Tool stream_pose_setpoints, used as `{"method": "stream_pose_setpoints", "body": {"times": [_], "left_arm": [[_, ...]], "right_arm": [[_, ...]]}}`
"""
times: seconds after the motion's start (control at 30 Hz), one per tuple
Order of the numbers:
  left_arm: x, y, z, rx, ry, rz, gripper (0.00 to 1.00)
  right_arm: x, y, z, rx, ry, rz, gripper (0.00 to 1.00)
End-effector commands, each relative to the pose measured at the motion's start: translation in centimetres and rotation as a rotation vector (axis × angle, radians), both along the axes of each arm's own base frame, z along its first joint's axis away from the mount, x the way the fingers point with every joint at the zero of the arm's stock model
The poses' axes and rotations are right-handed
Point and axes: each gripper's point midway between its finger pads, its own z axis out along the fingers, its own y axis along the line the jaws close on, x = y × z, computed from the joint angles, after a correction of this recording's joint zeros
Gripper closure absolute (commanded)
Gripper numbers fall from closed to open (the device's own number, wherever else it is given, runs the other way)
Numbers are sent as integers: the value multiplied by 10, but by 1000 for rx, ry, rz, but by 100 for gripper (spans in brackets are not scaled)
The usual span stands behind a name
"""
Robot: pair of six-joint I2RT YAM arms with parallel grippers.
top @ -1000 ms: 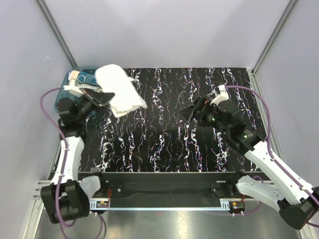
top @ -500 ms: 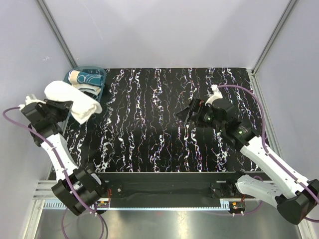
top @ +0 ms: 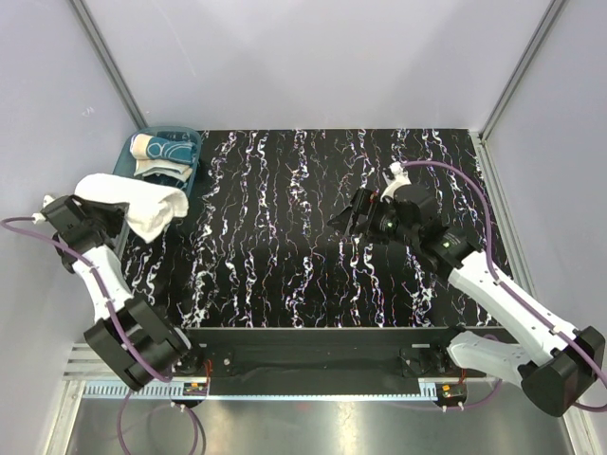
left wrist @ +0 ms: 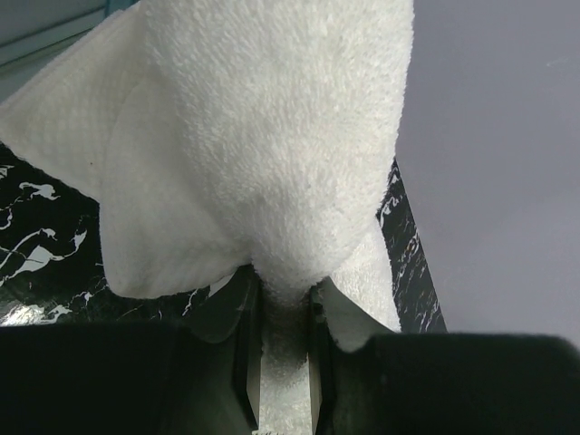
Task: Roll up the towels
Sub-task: Place the rolled towel into the container
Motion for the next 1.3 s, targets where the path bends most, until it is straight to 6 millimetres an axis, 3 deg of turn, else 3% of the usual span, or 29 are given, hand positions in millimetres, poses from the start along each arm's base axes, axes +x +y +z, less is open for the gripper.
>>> {"method": "stream_pose_setpoints", "body": {"times": [0.0,0.4,0.43,0.5,0.57,0.63,0.9,1.13,1.27], "left_arm": [[18,24,35,60,-117,70,100],[85,18,26,99,-76,131,100],[92,18,17,95,-52,137,100],[105,21,25,105,-59,140,100],[117,22,12,102,-19,141,100],[127,25,15,122,-13,158,100],[160,26,-15,130,18,149,100],[203,16,-29,139,-78,105,100],[216,8,-34,98,-153,89,100]], "right_arm": [[2,9,4,25,-13,25,0],[12,16,-15,-34,5,54,0],[12,16,-17,-40,9,56,0],[14,16,-25,-60,18,57,0],[15,16,-30,-73,22,60,0],[16,17,-35,-80,29,66,0],[23,27,-54,-107,45,106,0],[28,33,-72,-129,69,132,0],[29,37,-84,-142,84,152,0]]}}
